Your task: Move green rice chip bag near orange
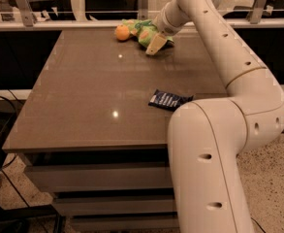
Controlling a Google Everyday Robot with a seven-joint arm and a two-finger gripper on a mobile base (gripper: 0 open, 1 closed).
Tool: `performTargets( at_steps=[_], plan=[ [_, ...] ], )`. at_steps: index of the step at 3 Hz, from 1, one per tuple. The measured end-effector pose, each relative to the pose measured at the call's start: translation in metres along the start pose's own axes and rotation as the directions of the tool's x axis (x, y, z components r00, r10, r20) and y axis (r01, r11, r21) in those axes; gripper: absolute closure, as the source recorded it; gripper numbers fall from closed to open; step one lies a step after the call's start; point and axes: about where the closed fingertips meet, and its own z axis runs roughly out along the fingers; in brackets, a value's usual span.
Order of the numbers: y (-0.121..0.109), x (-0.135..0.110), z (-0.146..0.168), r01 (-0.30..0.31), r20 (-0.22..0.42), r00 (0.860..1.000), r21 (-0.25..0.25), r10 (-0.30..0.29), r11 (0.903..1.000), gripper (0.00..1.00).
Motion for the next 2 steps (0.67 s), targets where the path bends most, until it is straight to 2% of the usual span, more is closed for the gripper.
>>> performTargets(
  at_steps=[1,2],
  plan=[
    [0.0,0.0,0.0,0.0,0.0,1.0,0.0,0.0,1.0,0.52],
    [0.0024,-0.0002,0.0041,0.0,0.0,1.0,-0.006,0.0,1.0,0.45]
  ],
)
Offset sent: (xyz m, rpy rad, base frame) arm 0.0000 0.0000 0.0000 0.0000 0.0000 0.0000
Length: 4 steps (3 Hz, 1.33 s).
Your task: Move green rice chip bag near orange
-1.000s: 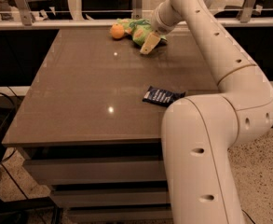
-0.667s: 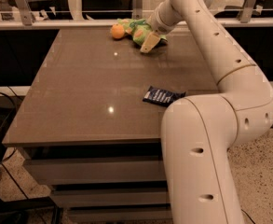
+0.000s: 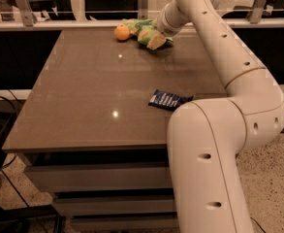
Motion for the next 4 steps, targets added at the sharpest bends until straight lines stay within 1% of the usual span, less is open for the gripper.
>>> performTargets(
  at_steps=[1,2,3,4],
  plan=[
    [0.002,0.0,0.004,0.0,0.0,1.0,-0.006,0.0,1.0,0.22],
    [-0.002,-0.004,-0.005,0.023,-0.016,1.0,0.008,-0.023,0.9997,0.01],
    [-0.012,-0.012,-0.026,0.05,-0.023,0.999,0.039,-0.05,0.9979,0.0],
    [-0.023,-0.016,-0.049,0.063,-0.034,0.998,0.092,-0.06,0.9938,0.0]
  ],
)
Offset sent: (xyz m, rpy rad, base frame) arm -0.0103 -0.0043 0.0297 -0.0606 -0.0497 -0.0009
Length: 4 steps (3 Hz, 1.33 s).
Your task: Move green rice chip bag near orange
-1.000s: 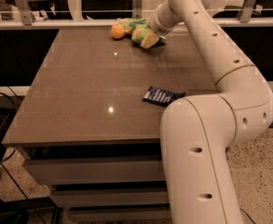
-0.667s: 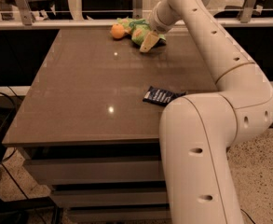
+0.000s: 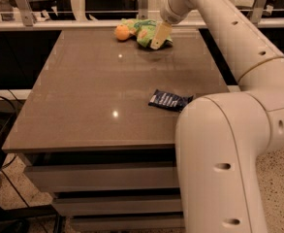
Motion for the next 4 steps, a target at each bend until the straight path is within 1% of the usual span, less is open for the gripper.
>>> performTargets(
  at_steps=[1,2,3,4],
  plan=[
    [-0.001,0.015,-0.018,-0.034,0.005,0.999,0.043,0.034,0.9985,0.0],
    [0.017,0.038,-0.039,-0.08,0.067,0.995,0.054,0.076,0.9953,0.0],
    [0.036,0.069,-0.076,-0.13,0.172,0.978,0.054,0.119,0.99,0.0],
    [0.05,0.106,-0.121,-0.176,0.324,0.933,0.035,0.155,0.9838,0.0]
  ],
)
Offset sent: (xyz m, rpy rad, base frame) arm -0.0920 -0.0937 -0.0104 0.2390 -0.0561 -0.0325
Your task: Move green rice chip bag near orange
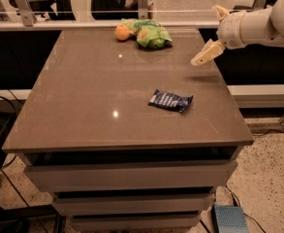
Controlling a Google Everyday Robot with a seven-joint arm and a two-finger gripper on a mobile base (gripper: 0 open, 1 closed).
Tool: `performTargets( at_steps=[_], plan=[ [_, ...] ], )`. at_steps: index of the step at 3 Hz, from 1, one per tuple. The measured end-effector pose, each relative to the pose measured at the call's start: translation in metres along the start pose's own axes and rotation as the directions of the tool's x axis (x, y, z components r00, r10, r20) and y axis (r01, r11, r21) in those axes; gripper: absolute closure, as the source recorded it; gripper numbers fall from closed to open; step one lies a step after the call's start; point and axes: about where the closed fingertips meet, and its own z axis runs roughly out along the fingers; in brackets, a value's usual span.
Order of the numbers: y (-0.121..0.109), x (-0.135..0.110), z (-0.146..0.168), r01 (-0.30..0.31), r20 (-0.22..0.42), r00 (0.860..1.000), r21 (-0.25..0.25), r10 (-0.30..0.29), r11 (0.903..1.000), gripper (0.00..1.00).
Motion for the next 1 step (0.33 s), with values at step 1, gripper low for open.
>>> performTargets(
  at_steps=[1],
  plan=[
    [0.0007,-0.0003,0.0027,0.001,-0.003,1.0,-0.002,-0.001,1.0,0.0]
  ],
)
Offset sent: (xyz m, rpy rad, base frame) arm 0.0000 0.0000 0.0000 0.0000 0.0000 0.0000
